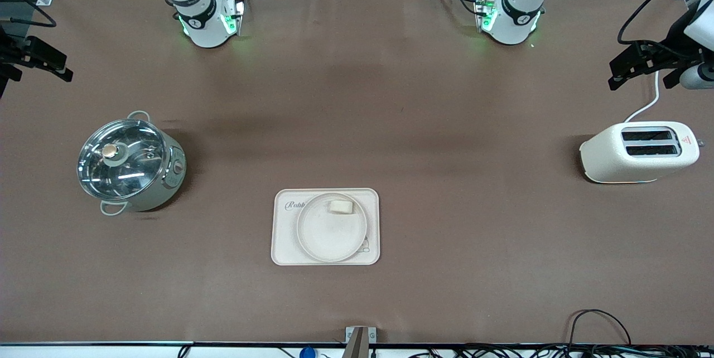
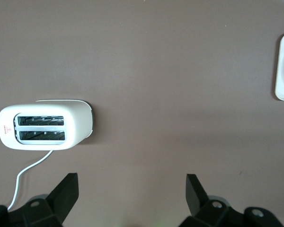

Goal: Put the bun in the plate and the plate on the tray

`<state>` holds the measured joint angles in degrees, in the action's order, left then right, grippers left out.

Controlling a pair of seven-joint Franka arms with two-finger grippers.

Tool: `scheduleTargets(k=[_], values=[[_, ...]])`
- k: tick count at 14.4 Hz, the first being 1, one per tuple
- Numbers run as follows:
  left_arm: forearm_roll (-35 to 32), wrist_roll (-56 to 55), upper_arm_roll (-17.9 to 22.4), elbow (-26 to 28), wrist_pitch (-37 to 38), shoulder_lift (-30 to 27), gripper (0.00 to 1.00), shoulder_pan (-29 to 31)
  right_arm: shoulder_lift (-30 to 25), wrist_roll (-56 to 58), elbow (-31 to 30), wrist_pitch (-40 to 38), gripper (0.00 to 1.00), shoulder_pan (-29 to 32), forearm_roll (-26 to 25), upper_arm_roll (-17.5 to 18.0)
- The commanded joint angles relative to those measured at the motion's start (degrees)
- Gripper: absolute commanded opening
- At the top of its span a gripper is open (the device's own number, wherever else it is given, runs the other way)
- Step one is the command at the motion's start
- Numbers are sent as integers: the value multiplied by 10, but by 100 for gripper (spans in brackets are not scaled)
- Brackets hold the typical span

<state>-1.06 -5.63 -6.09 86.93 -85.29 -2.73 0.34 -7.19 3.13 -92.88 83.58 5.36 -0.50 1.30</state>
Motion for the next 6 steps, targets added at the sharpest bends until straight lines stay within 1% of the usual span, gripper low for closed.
scheduleTargets(k=[1, 3, 6], values=[[-3, 2, -10, -11, 15, 4, 100, 1, -28, 2, -20, 8, 100, 5, -13, 12], [-3, 2, -11, -12, 18, 4, 100, 1, -28, 2, -15, -6, 100, 5, -13, 13], [-3, 1, -25, -12, 19, 4, 100, 5, -27, 1, -12, -2, 100, 6, -13, 13]])
